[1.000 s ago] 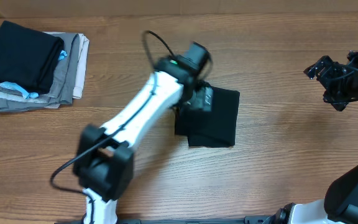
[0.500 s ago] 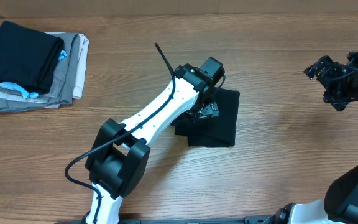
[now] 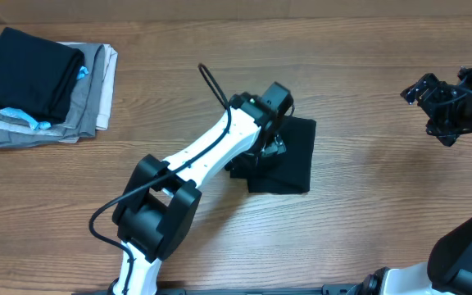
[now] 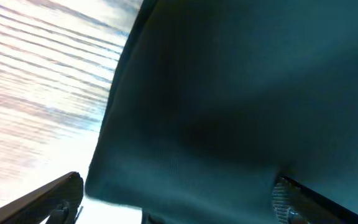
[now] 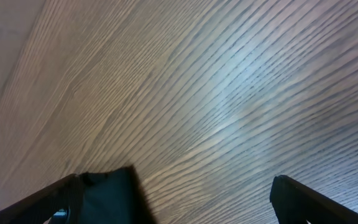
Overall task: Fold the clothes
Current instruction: 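Grasp the folded black bundle with the left gripper and lift it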
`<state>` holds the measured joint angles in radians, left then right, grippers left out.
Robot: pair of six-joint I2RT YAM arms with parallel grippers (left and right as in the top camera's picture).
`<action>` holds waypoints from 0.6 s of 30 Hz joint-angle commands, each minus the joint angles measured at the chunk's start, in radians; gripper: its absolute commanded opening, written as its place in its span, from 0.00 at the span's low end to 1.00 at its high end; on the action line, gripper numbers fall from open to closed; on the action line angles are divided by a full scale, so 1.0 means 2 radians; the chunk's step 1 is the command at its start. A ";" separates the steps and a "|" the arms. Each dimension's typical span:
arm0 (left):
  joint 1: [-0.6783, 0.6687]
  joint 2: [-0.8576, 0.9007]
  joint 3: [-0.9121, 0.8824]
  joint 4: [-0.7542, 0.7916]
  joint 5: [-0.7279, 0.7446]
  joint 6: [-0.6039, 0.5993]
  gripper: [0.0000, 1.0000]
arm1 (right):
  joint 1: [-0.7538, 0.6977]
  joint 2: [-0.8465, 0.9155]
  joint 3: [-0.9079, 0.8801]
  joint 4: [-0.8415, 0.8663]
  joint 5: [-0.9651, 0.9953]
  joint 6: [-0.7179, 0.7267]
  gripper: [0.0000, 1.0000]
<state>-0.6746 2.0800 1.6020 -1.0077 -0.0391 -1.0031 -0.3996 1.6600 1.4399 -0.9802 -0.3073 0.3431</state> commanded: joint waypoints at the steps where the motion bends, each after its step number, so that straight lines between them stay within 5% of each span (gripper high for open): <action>1: -0.004 0.001 -0.052 0.035 -0.010 0.007 1.00 | -0.001 -0.001 0.001 0.002 0.002 0.001 1.00; 18: -0.004 0.001 -0.135 0.097 -0.010 0.019 1.00 | -0.001 -0.001 0.001 0.002 0.002 0.001 1.00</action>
<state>-0.6746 2.0460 1.4117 -0.8062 -0.0341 -0.9878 -0.3996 1.6600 1.4399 -0.9806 -0.3073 0.3431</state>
